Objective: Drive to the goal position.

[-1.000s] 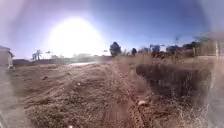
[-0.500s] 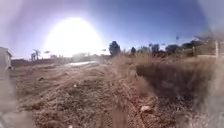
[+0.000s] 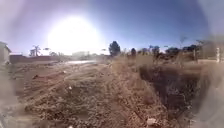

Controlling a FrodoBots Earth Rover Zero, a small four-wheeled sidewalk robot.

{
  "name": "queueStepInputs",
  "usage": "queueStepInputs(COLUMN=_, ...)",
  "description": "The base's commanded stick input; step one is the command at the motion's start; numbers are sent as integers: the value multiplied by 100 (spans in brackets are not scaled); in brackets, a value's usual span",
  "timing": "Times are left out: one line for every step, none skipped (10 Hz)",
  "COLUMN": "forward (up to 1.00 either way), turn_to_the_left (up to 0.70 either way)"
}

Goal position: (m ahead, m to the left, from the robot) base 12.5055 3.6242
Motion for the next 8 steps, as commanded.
queueStepInputs(forward=50, turn_to_the_left=0)
queueStepInputs(forward=50, turn_to_the_left=0)
queueStepInputs(forward=50, turn_to_the_left=0)
queueStepInputs(forward=50, turn_to_the_left=0)
queueStepInputs(forward=50, turn_to_the_left=0)
queueStepInputs(forward=50, turn_to_the_left=0)
queueStepInputs(forward=50, turn_to_the_left=0)
queueStepInputs(forward=50, turn_to_the_left=0)
